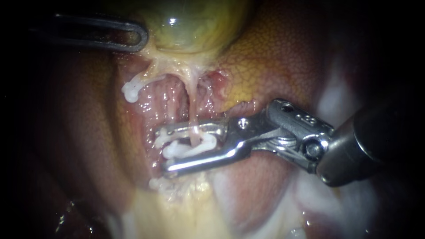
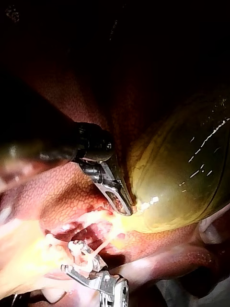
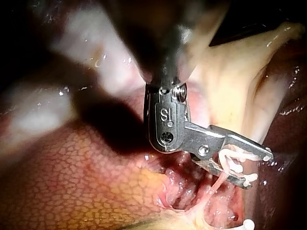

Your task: Clipping second clip right tube

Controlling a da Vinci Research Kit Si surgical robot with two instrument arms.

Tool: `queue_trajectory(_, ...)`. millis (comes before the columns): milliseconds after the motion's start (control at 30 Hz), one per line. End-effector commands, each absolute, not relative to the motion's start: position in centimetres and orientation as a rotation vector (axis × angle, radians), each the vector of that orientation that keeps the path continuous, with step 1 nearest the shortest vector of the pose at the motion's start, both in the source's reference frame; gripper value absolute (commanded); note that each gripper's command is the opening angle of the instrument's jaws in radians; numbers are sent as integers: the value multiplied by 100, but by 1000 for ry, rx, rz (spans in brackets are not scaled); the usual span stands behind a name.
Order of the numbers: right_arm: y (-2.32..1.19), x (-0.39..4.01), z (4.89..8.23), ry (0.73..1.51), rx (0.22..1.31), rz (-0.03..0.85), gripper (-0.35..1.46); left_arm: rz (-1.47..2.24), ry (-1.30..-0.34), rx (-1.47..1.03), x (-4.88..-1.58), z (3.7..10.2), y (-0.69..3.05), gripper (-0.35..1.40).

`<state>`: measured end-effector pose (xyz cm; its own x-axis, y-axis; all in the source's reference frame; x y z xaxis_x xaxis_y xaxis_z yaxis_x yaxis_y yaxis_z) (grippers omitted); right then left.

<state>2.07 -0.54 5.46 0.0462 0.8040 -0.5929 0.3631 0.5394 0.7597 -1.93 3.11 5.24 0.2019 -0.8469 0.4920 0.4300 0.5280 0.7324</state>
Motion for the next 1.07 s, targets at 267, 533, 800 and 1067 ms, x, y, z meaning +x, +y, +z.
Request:
queue_trajectory(267,-51,206,550,1538,1059,475,-12,-944,-1014,494,-193,524,311,-35)
queue_trajectory(533,-47,206,554,1519,1084,513,-35,-944,-1014,494,-193,524,311,-35)
queue_trajectory(800,-47,206,555,1516,1086,520,-35,-943,-1014,494,-193,525,311,-35)
queue_trajectory(1067,-48,206,555,1514,1091,523,-35,-944,-1014,494,-193,525,311,-35)
